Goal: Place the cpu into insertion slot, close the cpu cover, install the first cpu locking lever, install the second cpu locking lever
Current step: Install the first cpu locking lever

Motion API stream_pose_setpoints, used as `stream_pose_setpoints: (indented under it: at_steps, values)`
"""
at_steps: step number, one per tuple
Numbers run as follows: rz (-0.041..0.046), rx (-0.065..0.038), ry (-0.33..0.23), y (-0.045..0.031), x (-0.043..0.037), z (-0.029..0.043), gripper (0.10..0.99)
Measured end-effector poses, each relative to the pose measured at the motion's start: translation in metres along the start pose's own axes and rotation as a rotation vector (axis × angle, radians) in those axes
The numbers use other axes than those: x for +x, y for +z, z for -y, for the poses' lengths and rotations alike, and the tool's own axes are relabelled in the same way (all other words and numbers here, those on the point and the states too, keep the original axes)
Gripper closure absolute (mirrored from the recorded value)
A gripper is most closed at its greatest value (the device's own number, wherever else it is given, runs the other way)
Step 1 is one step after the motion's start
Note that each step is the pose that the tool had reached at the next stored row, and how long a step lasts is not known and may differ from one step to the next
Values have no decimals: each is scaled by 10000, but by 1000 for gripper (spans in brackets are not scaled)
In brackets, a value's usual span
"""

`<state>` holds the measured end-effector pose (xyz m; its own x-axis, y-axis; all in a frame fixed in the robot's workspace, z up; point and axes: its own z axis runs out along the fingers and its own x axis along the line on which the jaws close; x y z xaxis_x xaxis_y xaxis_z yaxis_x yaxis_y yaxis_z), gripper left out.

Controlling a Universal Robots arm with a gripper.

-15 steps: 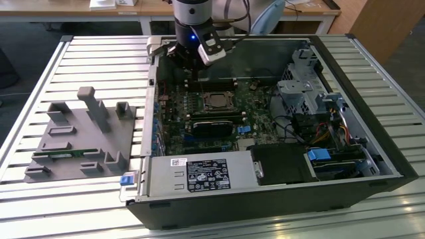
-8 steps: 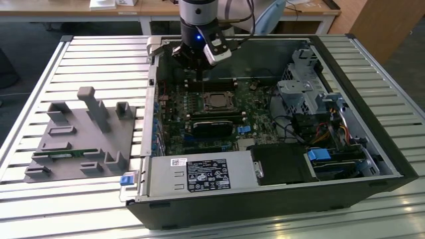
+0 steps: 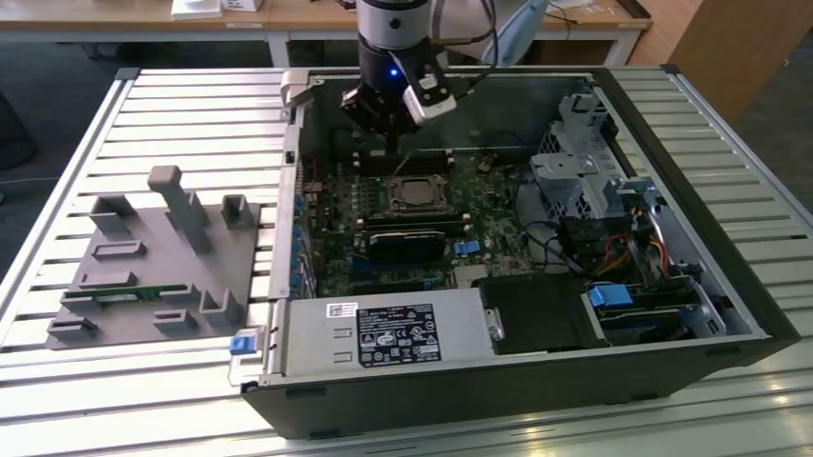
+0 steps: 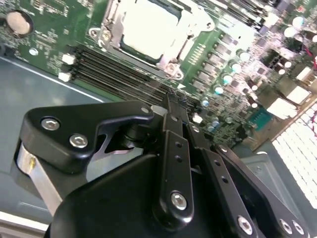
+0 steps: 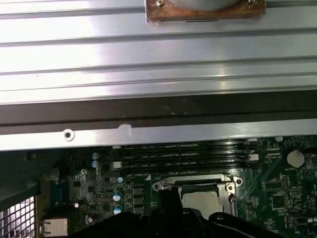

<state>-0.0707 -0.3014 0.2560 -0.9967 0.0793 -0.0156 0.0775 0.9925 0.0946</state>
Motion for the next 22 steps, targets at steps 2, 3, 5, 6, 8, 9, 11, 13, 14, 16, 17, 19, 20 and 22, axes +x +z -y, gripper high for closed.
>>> stream_pose_setpoints:
  at_steps: [2, 3, 5, 6, 8, 9, 11, 13, 14, 16, 17, 19, 20, 22]
  values:
    - [-13, 2, 1, 9, -73, -5, 980]
    - [-15, 2, 1, 14, -97, -6, 980]
    - [-15, 0, -1, 24, -121, -8, 980]
    - [-16, 2, 0, 24, -121, -7, 980]
    - [-23, -89, 1, 29, -121, -6, 980]
    - [-31, -204, 4, 34, -121, -6, 980]
    - [-36, -291, 2, 55, -122, -5, 980]
    - [-55, -290, -165, 74, -125, -2, 980]
    - [-67, -292, -322, 83, -124, -2, 980]
    - [-82, -289, -494, 107, -132, 0, 980]
    - [-82, -288, -496, 120, -137, 0, 980]
    - [-83, -287, -495, 139, -171, -3, 980]
    - [-83, -286, -495, 147, -188, -4, 980]
    - [-82, -289, -495, 159, -218, -8, 980]
